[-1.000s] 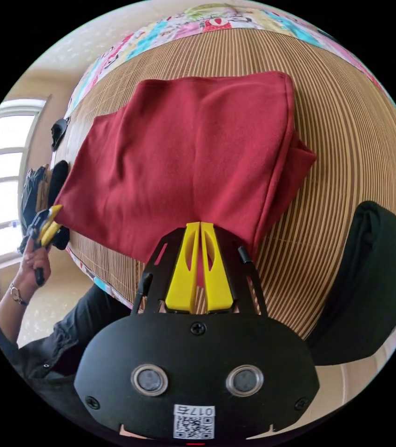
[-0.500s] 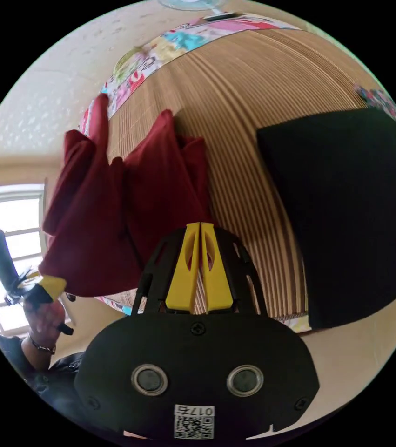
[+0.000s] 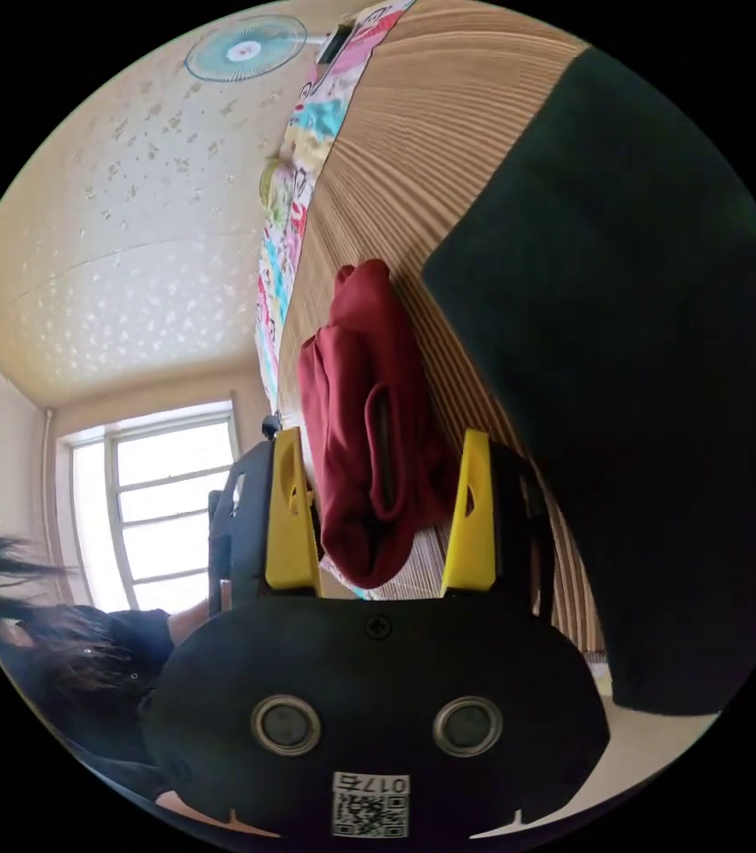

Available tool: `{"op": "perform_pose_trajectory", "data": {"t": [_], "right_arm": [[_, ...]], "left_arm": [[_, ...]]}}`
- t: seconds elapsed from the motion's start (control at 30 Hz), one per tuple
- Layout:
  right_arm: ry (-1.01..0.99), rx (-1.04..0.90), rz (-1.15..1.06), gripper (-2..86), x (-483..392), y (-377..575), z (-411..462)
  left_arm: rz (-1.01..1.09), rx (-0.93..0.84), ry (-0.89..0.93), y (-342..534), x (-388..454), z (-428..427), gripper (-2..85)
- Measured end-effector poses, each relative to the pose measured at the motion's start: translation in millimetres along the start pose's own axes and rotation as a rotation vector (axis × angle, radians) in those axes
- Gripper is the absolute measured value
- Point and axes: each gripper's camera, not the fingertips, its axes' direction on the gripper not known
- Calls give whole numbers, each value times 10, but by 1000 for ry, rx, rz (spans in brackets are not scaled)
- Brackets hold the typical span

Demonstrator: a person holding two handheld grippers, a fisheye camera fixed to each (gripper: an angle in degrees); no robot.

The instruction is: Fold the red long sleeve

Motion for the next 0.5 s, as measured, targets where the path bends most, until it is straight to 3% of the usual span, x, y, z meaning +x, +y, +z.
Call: {"op": "perform_pose_trajectory", "data": {"t": [0.17,0.37,0.5], "right_arm": [[88,-183,-99,233,-124,-117,297],[-47,-294,-88,219,-99,265,563],[-116,-304,-82,161,-151,574,521]], "left_arm": [[-59,-111,-5,-275,-375,414,159],[-180,-171,151,-432,-741,589,153],[-152,-258,137,-442,-691,546,136]]}}
